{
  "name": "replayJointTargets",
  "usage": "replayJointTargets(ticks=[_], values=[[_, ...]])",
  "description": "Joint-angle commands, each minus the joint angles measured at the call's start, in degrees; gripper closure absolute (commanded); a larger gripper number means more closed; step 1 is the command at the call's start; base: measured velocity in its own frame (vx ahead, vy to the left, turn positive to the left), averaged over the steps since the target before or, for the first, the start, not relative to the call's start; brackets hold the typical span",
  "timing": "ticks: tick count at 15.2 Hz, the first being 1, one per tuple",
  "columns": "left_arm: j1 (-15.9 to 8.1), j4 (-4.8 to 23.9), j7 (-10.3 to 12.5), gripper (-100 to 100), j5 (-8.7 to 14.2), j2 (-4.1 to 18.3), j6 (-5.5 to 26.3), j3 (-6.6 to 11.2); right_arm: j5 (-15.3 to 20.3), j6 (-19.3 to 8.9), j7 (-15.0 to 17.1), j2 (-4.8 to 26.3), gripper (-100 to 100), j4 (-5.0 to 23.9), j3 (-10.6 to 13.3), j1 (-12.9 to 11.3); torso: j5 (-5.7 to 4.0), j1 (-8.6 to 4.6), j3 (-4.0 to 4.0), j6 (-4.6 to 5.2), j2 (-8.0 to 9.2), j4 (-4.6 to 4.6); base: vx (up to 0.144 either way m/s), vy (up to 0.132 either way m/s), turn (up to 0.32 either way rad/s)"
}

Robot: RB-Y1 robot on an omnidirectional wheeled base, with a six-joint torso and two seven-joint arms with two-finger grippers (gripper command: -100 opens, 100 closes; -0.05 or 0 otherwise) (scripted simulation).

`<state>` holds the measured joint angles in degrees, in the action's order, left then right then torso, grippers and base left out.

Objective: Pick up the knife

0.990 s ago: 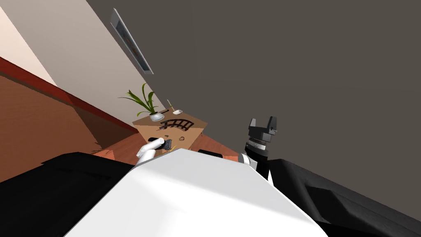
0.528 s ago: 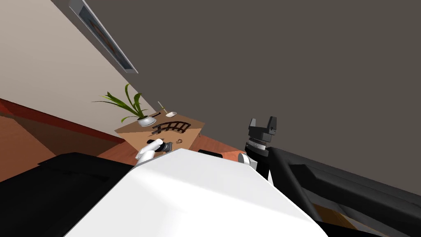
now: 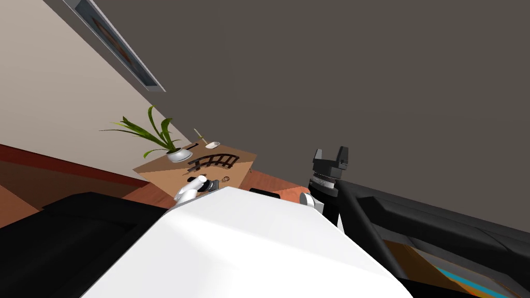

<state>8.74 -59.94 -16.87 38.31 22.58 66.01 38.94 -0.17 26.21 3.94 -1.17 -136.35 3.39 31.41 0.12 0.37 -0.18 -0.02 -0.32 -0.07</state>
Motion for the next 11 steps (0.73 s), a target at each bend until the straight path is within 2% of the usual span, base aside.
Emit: replayJointTargets(ticks=[1,2,3,7,8,11], values=[[-0.41,0.76,0.17,-100,-0.43,-0.61,-1.60,-0.62,0.00,0.00,0.00,0.00,0,0.00,0.00,0.00,0.00,0.00,0.00,0.00,0.00,0.00,-0.012,0.015,-0.002],[-0.25,0.44,0.08,-100,-0.20,-0.25,-0.73,-0.30,0.00,0.00,0.00,0.00,0,0.00,0.00,0.00,0.00,-0.01,0.00,0.00,-0.01,0.00,-0.006,0.008,-0.004],[-0.31,0.55,0.10,100,-0.25,-0.31,-1.00,-0.37,0.00,0.00,0.00,0.00,0,0.00,0.00,0.00,-0.01,-0.03,-0.01,-0.01,-0.02,0.00,0.000,0.000,0.000],[-0.30,0.55,0.10,100,-0.25,-0.30,-1.02,-0.37,0.00,0.00,0.00,0.00,0,0.00,0.00,0.00,-0.03,-0.07,-0.03,-0.01,-0.05,-0.01,0.000,0.000,0.000],[0.40,-0.67,-0.10,100,0.29,0.32,0.88,0.45,0.00,0.00,0.00,0.00,0,0.00,0.00,0.00,-0.03,-0.08,-0.03,-0.01,-0.06,-0.01,0.009,-0.014,0.001],[0.93,-1.63,-0.27,100,0.77,0.94,2.53,1.17,0.00,0.00,0.00,0.00,0,0.00,0.00,0.00,-0.05,-0.17,-0.07,-0.01,-0.12,-0.02,0.018,-0.023,0.006]])
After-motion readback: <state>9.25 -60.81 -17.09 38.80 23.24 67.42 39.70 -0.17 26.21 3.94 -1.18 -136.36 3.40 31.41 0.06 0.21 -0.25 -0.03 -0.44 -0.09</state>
